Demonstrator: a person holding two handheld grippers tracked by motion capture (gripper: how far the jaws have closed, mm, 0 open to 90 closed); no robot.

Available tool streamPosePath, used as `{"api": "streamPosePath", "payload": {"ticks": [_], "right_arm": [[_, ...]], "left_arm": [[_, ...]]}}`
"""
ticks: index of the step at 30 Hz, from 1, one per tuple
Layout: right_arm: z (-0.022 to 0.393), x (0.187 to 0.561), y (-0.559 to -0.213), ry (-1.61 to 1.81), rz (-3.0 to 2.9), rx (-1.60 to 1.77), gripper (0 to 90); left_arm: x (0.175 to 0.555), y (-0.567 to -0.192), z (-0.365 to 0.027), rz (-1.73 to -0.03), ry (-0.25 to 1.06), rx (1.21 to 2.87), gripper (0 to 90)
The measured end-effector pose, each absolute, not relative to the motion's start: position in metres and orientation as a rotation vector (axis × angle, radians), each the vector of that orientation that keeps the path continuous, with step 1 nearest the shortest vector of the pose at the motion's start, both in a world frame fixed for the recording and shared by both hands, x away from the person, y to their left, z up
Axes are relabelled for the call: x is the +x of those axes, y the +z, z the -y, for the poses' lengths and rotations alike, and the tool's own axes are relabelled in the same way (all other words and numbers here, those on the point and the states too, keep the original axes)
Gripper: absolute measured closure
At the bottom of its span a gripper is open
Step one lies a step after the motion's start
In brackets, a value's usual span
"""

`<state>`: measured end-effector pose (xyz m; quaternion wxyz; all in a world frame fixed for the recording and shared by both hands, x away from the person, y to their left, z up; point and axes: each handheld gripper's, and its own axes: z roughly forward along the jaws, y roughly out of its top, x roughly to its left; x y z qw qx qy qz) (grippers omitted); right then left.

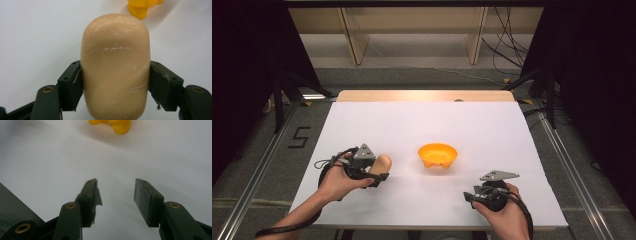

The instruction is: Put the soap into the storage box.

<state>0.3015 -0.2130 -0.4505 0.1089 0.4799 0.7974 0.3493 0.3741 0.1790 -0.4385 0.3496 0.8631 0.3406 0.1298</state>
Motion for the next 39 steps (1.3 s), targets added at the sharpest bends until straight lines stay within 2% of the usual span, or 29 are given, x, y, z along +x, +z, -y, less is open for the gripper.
{"api": "streamPosePath", "payload": {"ticks": [39], "right_arm": [[0.216,0.299,-0.444,0.999,-2.353,1.452,53.9]], "left_arm": [[0.379,-0.424,-0.159,-0.805,0.35,2.179,32.6]]}}
